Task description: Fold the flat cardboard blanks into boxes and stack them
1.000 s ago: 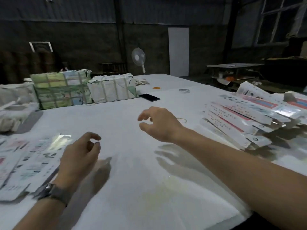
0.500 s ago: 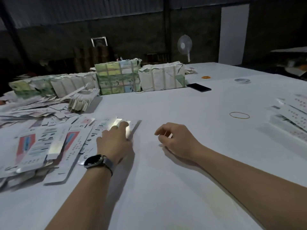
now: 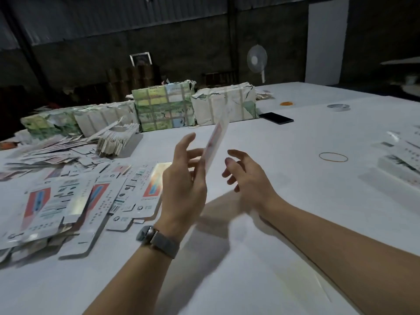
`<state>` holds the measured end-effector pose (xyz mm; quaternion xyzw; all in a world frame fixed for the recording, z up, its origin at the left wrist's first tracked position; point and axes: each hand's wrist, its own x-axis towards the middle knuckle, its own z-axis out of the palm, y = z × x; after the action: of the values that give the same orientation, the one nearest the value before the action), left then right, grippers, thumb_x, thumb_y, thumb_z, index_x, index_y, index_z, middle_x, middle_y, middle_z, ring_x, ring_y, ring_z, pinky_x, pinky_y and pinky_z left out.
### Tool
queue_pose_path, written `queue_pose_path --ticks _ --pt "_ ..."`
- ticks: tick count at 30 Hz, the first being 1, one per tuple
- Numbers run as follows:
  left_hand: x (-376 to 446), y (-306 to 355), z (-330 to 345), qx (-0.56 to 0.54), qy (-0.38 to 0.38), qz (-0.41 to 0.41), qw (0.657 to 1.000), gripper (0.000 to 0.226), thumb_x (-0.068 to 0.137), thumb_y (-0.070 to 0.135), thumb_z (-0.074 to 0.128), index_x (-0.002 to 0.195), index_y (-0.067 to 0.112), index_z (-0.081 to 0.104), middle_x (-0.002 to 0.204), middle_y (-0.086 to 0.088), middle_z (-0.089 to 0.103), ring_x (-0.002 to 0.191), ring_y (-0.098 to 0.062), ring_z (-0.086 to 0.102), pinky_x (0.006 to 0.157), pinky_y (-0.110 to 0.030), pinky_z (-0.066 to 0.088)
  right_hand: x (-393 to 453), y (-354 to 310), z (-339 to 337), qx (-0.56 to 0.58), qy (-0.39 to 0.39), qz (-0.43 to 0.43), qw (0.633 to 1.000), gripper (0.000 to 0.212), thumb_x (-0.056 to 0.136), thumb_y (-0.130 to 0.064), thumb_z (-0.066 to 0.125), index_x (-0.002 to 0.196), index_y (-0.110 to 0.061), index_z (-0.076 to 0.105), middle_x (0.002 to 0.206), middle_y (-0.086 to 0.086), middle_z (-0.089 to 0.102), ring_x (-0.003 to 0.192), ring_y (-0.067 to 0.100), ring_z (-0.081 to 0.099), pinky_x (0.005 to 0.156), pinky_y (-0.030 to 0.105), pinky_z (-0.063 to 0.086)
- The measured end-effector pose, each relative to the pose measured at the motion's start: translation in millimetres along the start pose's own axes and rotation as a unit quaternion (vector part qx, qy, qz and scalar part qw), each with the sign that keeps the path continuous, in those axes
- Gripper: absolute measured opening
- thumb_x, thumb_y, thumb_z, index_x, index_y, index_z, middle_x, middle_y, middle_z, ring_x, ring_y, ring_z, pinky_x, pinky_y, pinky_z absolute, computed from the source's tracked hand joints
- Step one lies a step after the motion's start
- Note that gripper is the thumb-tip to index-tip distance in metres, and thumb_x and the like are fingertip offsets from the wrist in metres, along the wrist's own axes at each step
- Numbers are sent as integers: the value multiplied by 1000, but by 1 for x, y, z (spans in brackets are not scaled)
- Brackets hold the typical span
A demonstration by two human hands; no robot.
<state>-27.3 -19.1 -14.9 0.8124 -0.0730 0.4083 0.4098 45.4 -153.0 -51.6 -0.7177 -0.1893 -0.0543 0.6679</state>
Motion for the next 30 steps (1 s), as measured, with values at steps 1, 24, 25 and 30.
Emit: queue_pose_path --ticks 1,24,25,30 --pt "-2 2 3 -25 2 -5 1000 48 99 5 58 144 16 46 112 9 66 91 5 66 73 -6 50 0 -1 1 21 6 -1 1000 15 101 -39 53 115 -40 55 82 -6 68 70 8 60 68 25 42" --pt "-7 -6 23 -279 -131 -254 917 55 74 79 50 113 42 64 100 19 72 94 2 70 70 -26 61 -24 -14 20 41 -82 -68 994 45 99 -49 40 136 -30 59 99 -14 71 87 2 66 73 23 54" --pt "-8 -2 21 -290 -137 -263 910 46 71 81 51 96 46 68 89 21 71 86 4 69 64 -23 59 -23 -13 21 34 -85 -65 994 42 101 -48 41 136 -33 58 90 -20 67 80 -1 63 69 19 51" --pt "-7 -3 16 -408 -148 -334 837 32 101 50 45 113 31 68 109 -3 77 102 -22 74 68 -34 61 -19 -10 19 50 -50 -56 996 36 100 -30 57 136 -37 54 91 -5 59 79 3 64 63 26 58"
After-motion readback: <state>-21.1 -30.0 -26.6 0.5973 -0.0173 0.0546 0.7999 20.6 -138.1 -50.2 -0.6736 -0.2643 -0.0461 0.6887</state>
